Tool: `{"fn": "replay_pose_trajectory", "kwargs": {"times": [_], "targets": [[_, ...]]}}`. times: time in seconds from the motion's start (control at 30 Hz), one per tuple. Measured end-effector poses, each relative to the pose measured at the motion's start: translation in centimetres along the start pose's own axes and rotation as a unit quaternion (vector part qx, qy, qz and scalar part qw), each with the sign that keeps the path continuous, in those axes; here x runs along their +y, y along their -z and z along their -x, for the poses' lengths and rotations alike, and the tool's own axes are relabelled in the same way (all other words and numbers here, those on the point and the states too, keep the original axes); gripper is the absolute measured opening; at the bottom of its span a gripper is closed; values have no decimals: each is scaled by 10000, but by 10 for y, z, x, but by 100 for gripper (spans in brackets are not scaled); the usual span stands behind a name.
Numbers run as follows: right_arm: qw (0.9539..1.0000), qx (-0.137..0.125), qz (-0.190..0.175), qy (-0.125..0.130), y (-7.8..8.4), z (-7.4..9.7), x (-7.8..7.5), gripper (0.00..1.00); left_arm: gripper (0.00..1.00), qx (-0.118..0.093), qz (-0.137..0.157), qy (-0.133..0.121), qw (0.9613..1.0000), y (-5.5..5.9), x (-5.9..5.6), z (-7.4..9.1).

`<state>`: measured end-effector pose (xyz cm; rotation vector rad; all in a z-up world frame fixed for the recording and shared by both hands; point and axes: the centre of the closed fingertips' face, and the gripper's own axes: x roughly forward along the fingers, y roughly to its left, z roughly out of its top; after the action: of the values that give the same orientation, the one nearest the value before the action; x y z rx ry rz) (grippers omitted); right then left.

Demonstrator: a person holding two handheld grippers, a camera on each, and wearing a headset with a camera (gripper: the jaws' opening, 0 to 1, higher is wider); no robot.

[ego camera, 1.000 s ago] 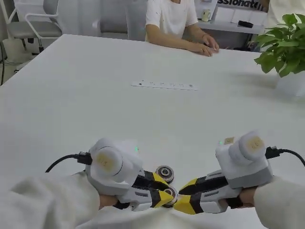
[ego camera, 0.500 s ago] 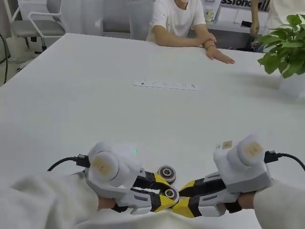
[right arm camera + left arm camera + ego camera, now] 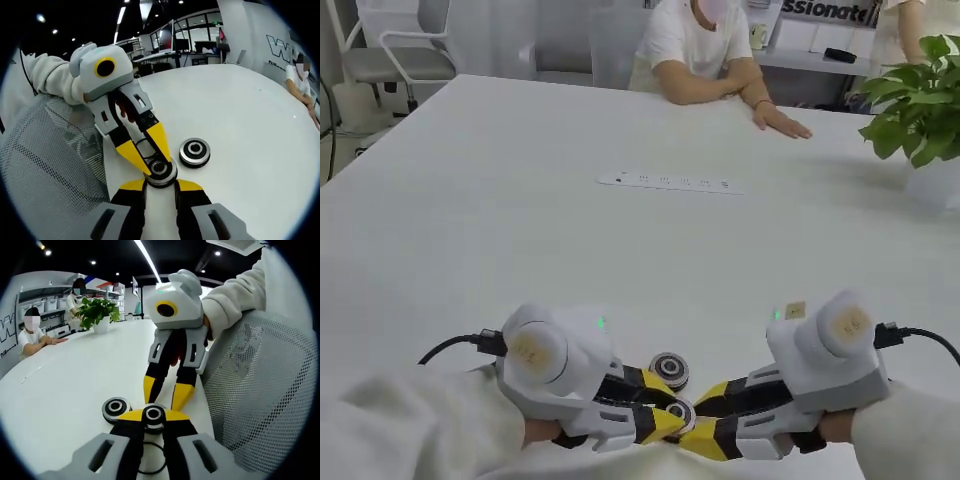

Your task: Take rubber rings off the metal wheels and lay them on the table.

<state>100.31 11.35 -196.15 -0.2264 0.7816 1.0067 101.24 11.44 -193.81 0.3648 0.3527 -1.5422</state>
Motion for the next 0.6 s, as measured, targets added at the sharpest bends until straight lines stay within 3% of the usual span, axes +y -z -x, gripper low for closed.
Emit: {"fn": "replay_pose_trajectory", "kwargs": {"times": [0.13, 0.2, 0.3, 0.5, 0.6], "targets": [[9997, 63, 251, 11, 2, 1, 0, 17, 8, -8, -7, 4, 10000, 1, 0, 0], [9986, 239, 468, 58, 7, 3, -3, 10, 8, -12, -6, 7, 10000, 1, 1, 0], [9990, 149, 421, 88, 5, 3, -5, 2, 8, -16, -6, 4, 10000, 1, 0, -2], [9987, 194, 451, 131, 5, 3, -6, 0, 8, -17, 3, -8, 10000, 2, 0, -3], [9994, 199, 216, 177, 5, 2, -9, 0, 8, -16, 8, -23, 10000, 2, 0, -3]]}}
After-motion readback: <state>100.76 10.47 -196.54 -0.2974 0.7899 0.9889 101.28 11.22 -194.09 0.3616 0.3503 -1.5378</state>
